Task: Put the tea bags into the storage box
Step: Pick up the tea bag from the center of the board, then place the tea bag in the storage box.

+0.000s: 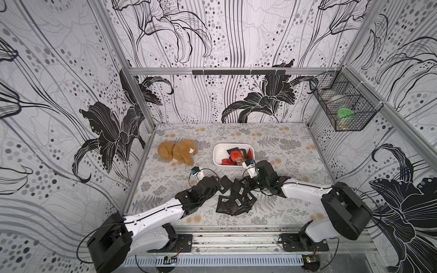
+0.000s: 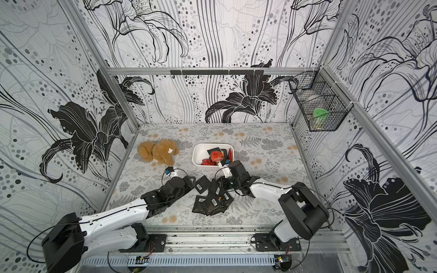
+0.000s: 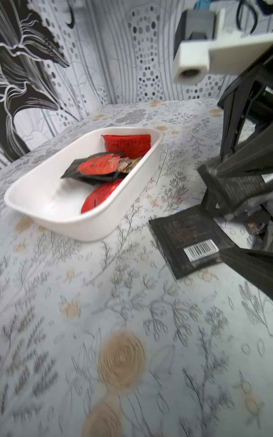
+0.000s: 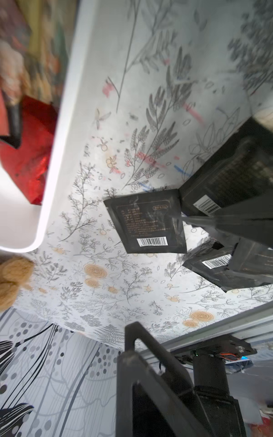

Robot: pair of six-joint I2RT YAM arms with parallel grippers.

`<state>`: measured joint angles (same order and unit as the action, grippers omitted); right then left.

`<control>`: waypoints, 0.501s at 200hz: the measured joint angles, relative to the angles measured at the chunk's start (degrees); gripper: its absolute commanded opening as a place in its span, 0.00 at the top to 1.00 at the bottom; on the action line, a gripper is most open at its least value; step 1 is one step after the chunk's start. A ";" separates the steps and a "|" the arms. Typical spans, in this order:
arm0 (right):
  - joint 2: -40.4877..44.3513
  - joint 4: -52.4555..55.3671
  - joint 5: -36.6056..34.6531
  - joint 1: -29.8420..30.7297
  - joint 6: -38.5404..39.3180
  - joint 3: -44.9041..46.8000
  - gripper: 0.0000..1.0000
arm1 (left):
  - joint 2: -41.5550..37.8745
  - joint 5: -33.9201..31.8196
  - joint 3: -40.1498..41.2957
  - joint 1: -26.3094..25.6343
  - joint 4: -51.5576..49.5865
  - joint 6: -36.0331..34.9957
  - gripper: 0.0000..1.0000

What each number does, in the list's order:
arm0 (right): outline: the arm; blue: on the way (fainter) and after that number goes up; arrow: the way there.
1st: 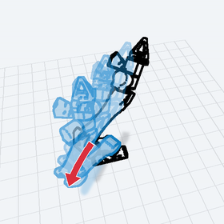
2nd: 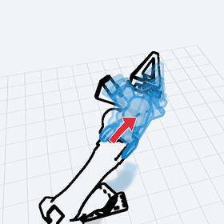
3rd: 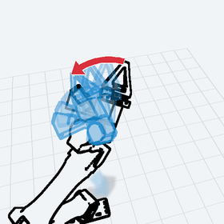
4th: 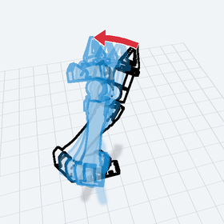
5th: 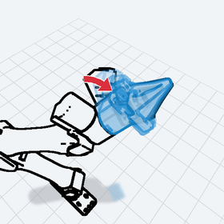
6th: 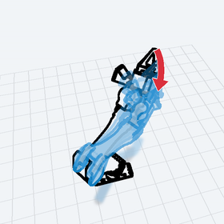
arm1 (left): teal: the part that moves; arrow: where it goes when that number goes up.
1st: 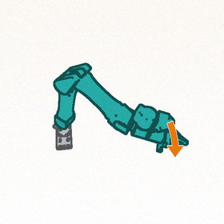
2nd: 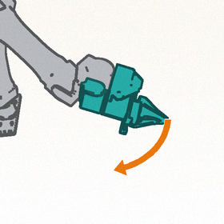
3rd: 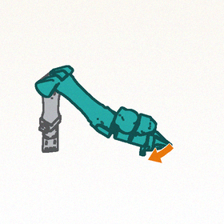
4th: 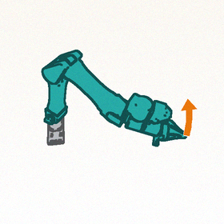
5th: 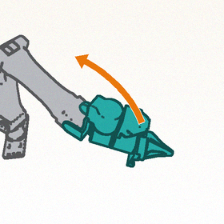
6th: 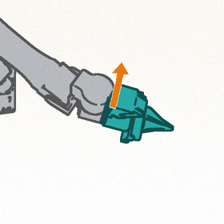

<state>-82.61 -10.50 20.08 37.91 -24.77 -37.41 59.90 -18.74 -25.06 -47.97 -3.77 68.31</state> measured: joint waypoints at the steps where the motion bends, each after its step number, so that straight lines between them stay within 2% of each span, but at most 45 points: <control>1: 0.17 0.04 -0.24 0.00 0.00 0.04 1.00 | -0.44 -0.07 0.55 0.00 0.09 0.20 0.39; 31: 7.87 4.87 -9.73 0.00 0.37 -1.18 1.00 | -8.41 -0.55 9.88 0.00 -0.22 1.92 0.34; 56: 9.38 8.66 -15.19 -0.52 -0.74 -7.21 1.00 | -11.67 -0.26 14.14 0.00 0.28 2.54 0.33; 76: 6.58 9.88 -16.35 -2.69 -2.36 -14.36 1.00 | -11.85 0.79 15.87 0.00 1.79 2.58 0.32; 100: -1.70 10.14 -16.31 -5.88 -3.74 -23.61 1.00 | -10.56 2.08 16.17 0.00 3.17 2.21 0.32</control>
<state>-84.31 -0.36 3.77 32.03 -28.51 -61.01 49.34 -16.67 -8.88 -47.97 -0.60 70.52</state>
